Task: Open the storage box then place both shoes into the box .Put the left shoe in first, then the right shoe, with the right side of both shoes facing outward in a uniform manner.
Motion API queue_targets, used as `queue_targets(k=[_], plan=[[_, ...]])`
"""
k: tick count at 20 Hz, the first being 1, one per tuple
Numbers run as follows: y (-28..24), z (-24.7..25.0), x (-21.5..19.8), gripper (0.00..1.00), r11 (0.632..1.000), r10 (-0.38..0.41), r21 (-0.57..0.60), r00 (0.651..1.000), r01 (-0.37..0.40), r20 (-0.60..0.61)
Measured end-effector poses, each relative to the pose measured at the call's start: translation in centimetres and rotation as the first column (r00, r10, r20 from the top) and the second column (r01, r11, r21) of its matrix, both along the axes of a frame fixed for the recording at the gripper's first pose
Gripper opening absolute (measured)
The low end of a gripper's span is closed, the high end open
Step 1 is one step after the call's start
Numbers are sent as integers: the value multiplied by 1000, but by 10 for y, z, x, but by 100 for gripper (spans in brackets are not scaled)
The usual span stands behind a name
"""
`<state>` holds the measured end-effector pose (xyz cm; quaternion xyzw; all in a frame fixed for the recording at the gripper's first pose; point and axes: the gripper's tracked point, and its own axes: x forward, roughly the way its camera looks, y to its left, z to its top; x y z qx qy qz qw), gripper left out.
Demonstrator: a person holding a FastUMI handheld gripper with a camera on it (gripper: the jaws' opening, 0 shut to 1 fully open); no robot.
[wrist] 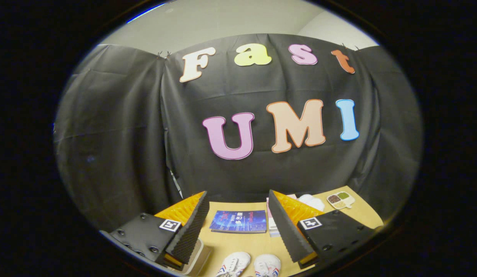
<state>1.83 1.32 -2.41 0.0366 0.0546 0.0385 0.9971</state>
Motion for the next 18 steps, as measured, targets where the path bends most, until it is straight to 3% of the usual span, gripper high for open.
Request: queue_targets(k=[5, 10, 13, 18], plan=[[8, -23, 5, 97, 998, 40, 46, 997, -37, -61], [27, -76, 3, 96, 973, 139, 208, 970, -97, -199], [38, -106, 0, 96, 940, 202, 322, 944, -113, -259], [57, -157, -9, 98, 858, 292, 508, 883, -73, -367]])
